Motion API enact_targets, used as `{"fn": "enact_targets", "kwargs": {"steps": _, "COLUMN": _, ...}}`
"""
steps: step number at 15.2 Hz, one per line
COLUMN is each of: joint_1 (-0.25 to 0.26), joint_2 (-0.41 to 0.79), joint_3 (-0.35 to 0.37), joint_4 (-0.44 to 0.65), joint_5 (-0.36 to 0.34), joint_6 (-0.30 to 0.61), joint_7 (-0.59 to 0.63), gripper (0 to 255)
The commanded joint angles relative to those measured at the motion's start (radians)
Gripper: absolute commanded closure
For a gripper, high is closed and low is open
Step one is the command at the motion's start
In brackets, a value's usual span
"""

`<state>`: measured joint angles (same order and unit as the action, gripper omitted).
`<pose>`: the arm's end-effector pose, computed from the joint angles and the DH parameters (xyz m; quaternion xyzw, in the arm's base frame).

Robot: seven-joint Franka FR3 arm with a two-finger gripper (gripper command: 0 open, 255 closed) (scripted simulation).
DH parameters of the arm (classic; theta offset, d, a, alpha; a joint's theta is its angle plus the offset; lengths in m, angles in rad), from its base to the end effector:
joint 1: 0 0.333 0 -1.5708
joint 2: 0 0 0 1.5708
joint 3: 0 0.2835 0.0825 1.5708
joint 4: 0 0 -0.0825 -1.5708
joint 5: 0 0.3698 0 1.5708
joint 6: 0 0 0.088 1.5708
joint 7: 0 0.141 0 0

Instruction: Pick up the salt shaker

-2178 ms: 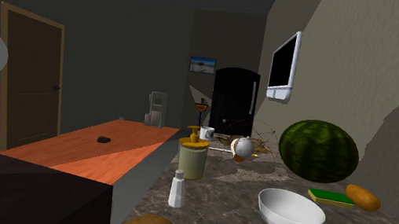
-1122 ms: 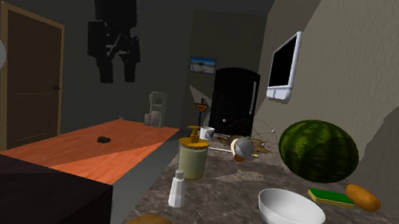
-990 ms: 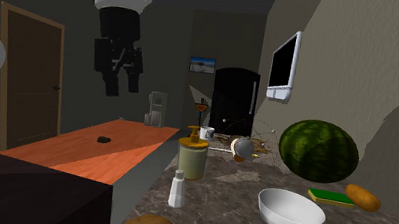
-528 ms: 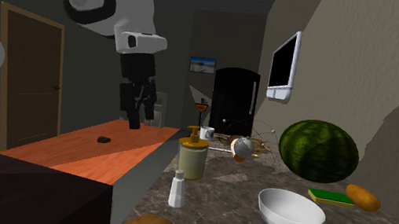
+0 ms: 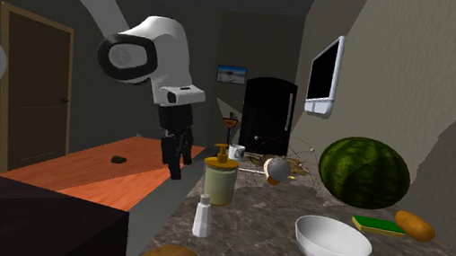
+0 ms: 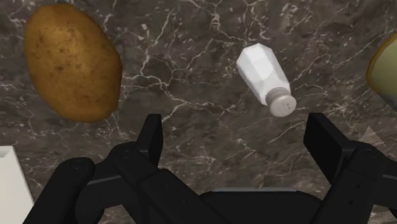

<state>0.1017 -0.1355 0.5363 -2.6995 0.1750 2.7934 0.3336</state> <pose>0.3540 0.2444 0.2352 -0.9914 -0.0743 -0.0931 0.0535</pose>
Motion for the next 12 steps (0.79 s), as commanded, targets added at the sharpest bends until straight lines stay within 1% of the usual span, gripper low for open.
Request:
{"fn": "enact_targets", "kwargs": {"steps": 1, "joint_1": -0.042, "joint_2": 0.107, "joint_3": 0.040, "joint_4": 0.031, "joint_5": -0.139, "joint_6": 0.082, "joint_7": 0.118, "gripper": 0}}
{"fn": "enact_targets", "kwargs": {"steps": 2, "joint_1": -0.057, "joint_2": 0.161, "joint_3": 0.046, "joint_4": 0.050, "joint_5": -0.250, "joint_6": 0.115, "joint_7": 0.210, "gripper": 0}}
{"fn": "enact_targets", "kwargs": {"steps": 3, "joint_1": -0.052, "joint_2": 0.216, "joint_3": 0.029, "joint_4": 0.073, "joint_5": -0.381, "joint_6": 0.140, "joint_7": 0.318, "gripper": 0}}
{"fn": "enact_targets", "kwargs": {"steps": 4, "joint_1": -0.021, "joint_2": 0.269, "joint_3": -0.013, "joint_4": 0.101, "joint_5": -0.509, "joint_6": 0.160, "joint_7": 0.424, "gripper": 0}}
{"fn": "enact_targets", "kwargs": {"steps": 5, "joint_1": 0.025, "joint_2": 0.317, "joint_3": -0.067, "joint_4": 0.132, "joint_5": -0.620, "joint_6": 0.176, "joint_7": 0.520, "gripper": 0}}
{"fn": "enact_targets", "kwargs": {"steps": 6, "joint_1": 0.091, "joint_2": 0.362, "joint_3": -0.135, "joint_4": 0.163, "joint_5": -0.700, "joint_6": 0.193, "joint_7": 0.593, "gripper": 0}}
{"fn": "enact_targets", "kwargs": {"steps": 7, "joint_1": 0.158, "joint_2": 0.403, "joint_3": -0.200, "joint_4": 0.195, "joint_5": -0.761, "joint_6": 0.209, "joint_7": 0.654, "gripper": 0}}
{"fn": "enact_targets", "kwargs": {"steps": 8, "joint_1": 0.213, "joint_2": 0.444, "joint_3": -0.253, "joint_4": 0.229, "joint_5": -0.818, "joint_6": 0.224, "joint_7": 0.711, "gripper": 0}}
{"fn": "enact_targets", "kwargs": {"steps": 9, "joint_1": 0.222, "joint_2": 0.444, "joint_3": -0.261, "joint_4": 0.228, "joint_5": -0.809, "joint_6": 0.225, "joint_7": 0.704, "gripper": 0}}
{"fn": "enact_targets", "kwargs": {"steps": 12, "joint_1": 0.283, "joint_2": 0.487, "joint_3": -0.333, "joint_4": 0.244, "joint_5": -0.870, "joint_6": 0.259, "joint_7": 0.760, "gripper": 0}}
